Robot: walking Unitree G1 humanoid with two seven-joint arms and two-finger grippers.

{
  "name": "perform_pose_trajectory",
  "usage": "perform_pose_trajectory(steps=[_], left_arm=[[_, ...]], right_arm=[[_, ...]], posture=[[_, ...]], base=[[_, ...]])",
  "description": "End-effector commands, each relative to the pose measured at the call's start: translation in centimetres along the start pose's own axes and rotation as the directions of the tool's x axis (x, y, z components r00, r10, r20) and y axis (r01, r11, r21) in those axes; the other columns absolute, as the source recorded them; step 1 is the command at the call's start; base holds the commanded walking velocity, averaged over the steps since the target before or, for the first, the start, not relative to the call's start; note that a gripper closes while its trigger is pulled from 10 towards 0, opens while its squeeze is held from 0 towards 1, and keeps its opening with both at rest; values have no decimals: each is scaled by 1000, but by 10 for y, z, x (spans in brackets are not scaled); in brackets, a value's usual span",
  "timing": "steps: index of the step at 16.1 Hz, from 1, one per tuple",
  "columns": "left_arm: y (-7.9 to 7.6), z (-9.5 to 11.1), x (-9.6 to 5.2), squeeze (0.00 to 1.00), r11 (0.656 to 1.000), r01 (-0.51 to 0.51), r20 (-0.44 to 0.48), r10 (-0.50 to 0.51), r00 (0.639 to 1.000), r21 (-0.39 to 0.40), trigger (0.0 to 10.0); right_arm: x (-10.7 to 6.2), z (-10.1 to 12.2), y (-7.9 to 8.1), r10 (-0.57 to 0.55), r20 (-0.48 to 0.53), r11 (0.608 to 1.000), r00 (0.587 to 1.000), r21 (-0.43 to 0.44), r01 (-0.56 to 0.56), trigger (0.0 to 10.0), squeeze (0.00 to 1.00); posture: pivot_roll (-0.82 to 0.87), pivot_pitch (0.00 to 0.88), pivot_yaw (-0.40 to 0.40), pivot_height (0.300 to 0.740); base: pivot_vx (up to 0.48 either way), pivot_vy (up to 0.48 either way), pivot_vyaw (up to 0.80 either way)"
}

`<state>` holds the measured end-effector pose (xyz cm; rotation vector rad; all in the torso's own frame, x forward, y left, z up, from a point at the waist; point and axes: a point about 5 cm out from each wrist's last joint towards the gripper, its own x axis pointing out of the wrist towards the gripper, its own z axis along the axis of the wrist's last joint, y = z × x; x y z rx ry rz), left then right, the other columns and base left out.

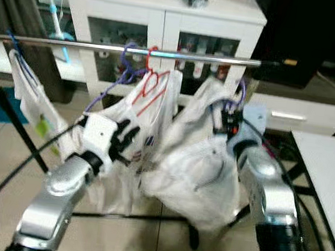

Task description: Hang hanger

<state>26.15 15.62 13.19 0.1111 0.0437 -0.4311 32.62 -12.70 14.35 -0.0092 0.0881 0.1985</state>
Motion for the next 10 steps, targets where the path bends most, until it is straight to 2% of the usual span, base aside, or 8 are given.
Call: perform_pose_trajectory(steps=[1, 4, 7, 8, 10], left_arm=[[-2, 5, -1, 0, 999, 34, 20, -34, 999, -1, 10000], [-8, 9, -5, 0, 992, 127, 13, -127, 992, 26, 10000], [-9, 17, -9, 0, 984, 170, 15, -171, 985, 47, 10000], [-11, 25, -13, 0, 976, 210, 20, -212, 977, 56, 10000], [-14, 32, -16, 0, 969, 239, 29, -242, 970, 65, 10000]], right_arm=[[4, 22, 8, 32, 106, 1000, 994, -5, -31, 10000, 0], [15, 28, 7, 26, 126, 1000, 992, 12, -27, 10000, 0], [31, 35, 11, 36, 119, 999, 992, 10, -37, 10000, 0], [42, 39, 15, 43, 95, 999, 995, -3, -43, 10000, 0], [54, 44, 16, 35, 76, 999, 996, -4, -35, 10000, 0]], posture=[[8, 0, -21, 740], [32, 31, -16, 740], [65, 62, -21, 740], [85, 82, -25, 740], [107, 102, -31, 740]], base=[[0, 0, 0], [0, 0, 0], [0, 0, 0], [0, 0, 0], [0, 0, 0]])
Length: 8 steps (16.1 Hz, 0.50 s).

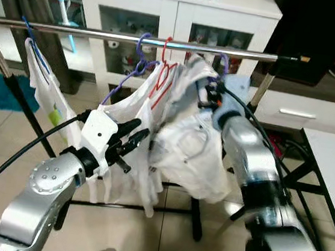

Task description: Hang hanger

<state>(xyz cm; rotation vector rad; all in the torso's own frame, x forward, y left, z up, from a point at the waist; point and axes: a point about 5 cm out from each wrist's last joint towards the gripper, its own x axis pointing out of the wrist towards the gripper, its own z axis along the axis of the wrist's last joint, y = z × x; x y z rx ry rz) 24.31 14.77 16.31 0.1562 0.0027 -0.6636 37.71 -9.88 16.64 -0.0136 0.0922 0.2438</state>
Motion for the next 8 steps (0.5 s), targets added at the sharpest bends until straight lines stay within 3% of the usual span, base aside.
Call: perform_pose_trajectory(steps=[1, 4, 8], left_arm=[[-3, 5, -3, 0, 1000, 25, 1, -25, 1000, 8, 10000], [-11, 13, -13, 0, 998, 62, -12, -62, 998, 12, 10000], [-13, 13, -16, 0, 998, 70, -26, -70, 997, 6, 10000]], right_arm=[[8, 19, -5, -37, 70, 999, 997, 24, 35, 10000, 0], [23, 32, -21, -143, 49, 987, 989, 84, 139, 10000, 0], [27, 43, -29, -182, 56, 981, 982, 79, 177, 10000, 0]], posture=[[122, 113, -35, 740], [149, 136, -33, 740], [146, 135, -31, 740]], base=[[0, 0, 0], [0, 0, 0], [0, 0, 0]])
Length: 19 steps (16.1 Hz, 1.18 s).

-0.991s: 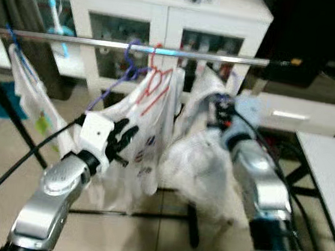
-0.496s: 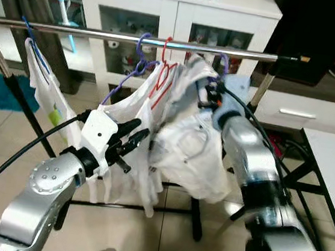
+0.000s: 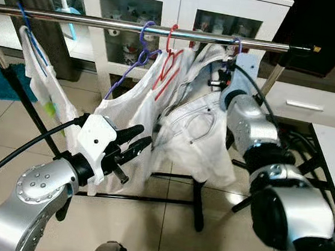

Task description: Hang hanger

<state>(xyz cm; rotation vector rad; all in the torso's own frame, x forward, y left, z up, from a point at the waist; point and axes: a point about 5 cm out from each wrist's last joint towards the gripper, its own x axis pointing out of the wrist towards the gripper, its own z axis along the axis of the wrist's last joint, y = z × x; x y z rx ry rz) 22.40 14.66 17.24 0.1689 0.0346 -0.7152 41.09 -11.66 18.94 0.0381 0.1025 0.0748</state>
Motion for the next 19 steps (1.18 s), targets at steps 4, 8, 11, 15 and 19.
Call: perform_pose_trajectory(steps=[4, 8, 11, 15, 19], left_arm=[[-6, 3, 0, 0, 1000, 27, -2, -27, 1000, -3, 10000], [-8, 4, -2, 0, 999, 33, -7, -34, 999, -2, 10000], [-12, 3, -12, 0, 999, 34, -40, -34, 999, -5, 10000], [-13, 4, -19, 0, 1000, 31, -60, -31, 998, -6, 10000], [-20, 3, -22, 0, 999, 37, -64, -38, 997, -29, 10000]], right_arm=[[6, 25, -14, -56, 54, 997, 997, 61, 53, 10000, 0], [7, 20, -14, -30, 0, 999, 1000, -25, 30, 10000, 0], [8, 25, -16, -41, -5, 998, 999, -37, 41, 10000, 0], [8, 24, -15, -42, -22, 998, 999, -43, 41, 10000, 0], [8, 21, -16, -57, -15, 998, 998, -33, 56, 10000, 267]], posture=[[141, 123, -35, 740], [160, 129, -38, 740], [189, 159, -34, 740], [205, 191, -36, 740], [192, 216, -30, 740]], base=[[0, 0, 0], [0, 0, 0], [0, 0, 0], [0, 0, 0], [0, 0, 0]])
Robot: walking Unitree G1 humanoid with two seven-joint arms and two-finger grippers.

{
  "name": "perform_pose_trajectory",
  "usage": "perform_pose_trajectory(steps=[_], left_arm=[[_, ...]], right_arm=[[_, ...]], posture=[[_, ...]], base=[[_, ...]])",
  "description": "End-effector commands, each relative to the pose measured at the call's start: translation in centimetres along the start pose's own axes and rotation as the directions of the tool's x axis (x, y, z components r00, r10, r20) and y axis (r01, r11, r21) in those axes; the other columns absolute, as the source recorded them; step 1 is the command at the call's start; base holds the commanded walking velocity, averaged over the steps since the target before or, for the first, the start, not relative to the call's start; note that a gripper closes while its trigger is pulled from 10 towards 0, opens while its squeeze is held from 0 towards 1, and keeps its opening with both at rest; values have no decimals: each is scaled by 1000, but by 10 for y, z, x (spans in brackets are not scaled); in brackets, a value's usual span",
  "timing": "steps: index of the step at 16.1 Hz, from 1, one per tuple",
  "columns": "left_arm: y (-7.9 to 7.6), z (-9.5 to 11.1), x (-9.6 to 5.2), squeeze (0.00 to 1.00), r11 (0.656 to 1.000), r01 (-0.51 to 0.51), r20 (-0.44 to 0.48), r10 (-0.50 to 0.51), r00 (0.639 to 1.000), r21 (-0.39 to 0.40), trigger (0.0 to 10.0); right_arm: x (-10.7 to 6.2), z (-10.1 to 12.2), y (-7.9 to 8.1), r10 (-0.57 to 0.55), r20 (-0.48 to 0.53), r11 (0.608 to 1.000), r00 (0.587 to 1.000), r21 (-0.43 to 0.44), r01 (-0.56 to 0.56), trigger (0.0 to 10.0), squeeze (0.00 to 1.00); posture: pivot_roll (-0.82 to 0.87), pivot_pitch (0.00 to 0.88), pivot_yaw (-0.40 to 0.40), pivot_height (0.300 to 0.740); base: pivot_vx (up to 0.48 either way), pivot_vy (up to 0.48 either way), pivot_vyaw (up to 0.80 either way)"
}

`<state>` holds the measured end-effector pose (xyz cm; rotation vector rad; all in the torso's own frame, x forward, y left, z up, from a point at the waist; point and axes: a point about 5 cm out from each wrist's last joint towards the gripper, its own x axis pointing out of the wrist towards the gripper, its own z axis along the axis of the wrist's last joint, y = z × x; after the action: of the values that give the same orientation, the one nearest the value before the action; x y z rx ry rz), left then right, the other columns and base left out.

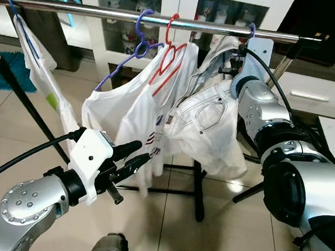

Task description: Hang hanger

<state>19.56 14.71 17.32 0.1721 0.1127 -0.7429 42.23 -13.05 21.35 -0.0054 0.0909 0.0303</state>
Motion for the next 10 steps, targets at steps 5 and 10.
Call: perform_pose_trajectory(steps=[5, 10], left_arm=[[7, -2, 3, 0, 999, -44, 46, 44, 998, -19, 10000], [21, -11, 3, 0, 986, -166, 81, 168, 982, -29, 10000]], right_arm=[[-3, 7, 0, 54, 133, 997, 990, 43, -60, 10000, 1000], [-40, -24, 9, 168, 309, 962, 936, 156, -224, 10000, 1000]], posture=[[132, 138, -27, 740], [135, 6, -25, 740]], base=[[0, 0, 0], [0, 0, 0]])
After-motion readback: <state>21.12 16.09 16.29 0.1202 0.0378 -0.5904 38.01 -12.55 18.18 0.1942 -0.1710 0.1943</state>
